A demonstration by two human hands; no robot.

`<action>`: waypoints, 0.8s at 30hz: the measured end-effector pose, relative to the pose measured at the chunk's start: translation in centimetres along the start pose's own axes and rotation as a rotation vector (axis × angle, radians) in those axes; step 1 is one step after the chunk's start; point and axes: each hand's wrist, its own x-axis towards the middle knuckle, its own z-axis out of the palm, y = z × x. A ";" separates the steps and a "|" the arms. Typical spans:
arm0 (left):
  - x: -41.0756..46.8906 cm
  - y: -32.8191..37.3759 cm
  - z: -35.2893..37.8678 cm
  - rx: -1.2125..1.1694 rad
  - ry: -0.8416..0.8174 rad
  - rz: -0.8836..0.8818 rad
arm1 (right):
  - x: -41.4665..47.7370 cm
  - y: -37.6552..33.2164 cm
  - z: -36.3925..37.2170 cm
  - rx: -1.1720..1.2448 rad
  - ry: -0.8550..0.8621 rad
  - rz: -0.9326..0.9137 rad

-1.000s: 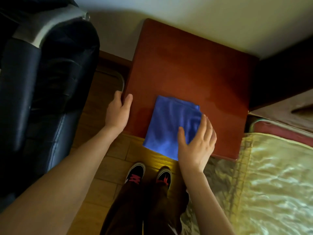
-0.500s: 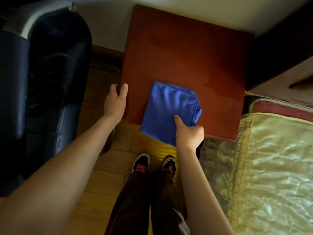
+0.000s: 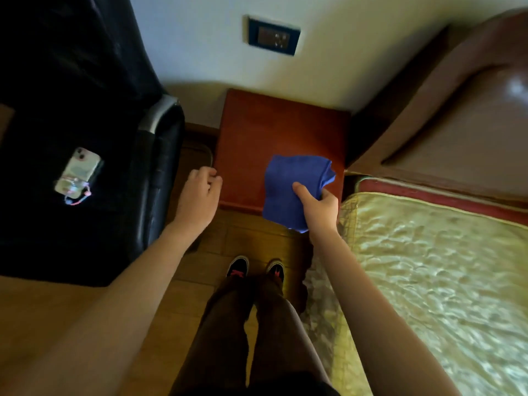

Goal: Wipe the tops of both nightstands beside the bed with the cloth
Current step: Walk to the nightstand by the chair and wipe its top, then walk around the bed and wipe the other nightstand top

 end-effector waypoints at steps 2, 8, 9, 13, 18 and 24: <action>-3.9 3.5 -2.7 -0.030 -0.031 0.080 | -3.5 -2.6 -2.9 -0.007 0.002 -0.049; -14.6 8.4 -7.6 -0.096 -0.126 0.167 | -13.6 -4.7 -11.6 -0.061 0.013 -0.149; -15.9 8.1 -7.5 -0.112 -0.158 0.146 | -14.7 -4.2 -12.9 -0.065 0.013 -0.147; -20.4 5.0 -6.5 -0.092 -0.237 -0.005 | -18.0 -0.6 -16.9 -0.119 0.087 -0.133; -22.5 3.3 -5.5 -0.135 -0.274 -0.134 | -19.4 2.9 -19.7 -0.090 0.218 0.040; -17.9 8.0 -5.4 -0.098 -0.420 0.072 | -20.5 2.3 -21.0 0.110 0.318 0.087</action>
